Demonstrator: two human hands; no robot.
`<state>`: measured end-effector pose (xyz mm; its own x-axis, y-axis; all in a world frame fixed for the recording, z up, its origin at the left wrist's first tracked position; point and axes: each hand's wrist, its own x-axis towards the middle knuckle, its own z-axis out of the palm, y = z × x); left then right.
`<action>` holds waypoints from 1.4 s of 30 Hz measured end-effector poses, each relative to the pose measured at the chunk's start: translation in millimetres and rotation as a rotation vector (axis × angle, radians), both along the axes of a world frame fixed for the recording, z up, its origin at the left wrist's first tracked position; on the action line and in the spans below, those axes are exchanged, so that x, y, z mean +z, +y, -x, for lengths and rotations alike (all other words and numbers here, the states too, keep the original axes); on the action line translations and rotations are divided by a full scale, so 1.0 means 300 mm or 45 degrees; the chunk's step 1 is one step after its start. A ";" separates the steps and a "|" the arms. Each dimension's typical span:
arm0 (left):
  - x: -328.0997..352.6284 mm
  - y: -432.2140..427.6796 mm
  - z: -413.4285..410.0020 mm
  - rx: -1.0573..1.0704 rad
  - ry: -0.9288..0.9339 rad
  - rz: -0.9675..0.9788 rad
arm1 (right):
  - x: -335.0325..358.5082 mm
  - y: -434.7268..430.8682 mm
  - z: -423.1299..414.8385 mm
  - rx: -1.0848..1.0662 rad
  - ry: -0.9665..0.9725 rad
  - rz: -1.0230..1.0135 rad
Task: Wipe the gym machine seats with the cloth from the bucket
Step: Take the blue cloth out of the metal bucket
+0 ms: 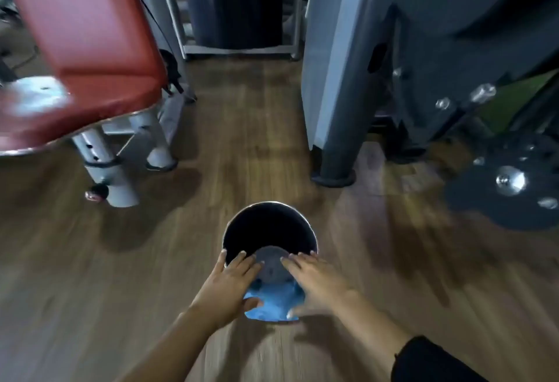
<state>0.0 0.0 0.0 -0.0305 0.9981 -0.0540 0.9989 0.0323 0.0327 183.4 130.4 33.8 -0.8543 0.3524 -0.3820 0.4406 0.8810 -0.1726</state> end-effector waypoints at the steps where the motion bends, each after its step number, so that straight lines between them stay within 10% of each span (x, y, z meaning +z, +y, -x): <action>1: -0.035 0.006 0.010 -0.051 0.039 0.013 | -0.040 -0.001 0.006 0.027 -0.002 0.012; 16: -0.173 0.012 0.076 -0.369 -0.093 -0.044 | -0.199 0.046 0.011 0.227 0.099 -0.023; 20: -0.134 0.023 0.090 -0.288 -0.473 0.076 | -0.165 0.066 0.016 0.186 0.105 0.195; 42: 0.266 0.241 0.151 -0.051 -0.785 -0.544 | 0.154 0.257 0.139 -0.136 0.747 0.268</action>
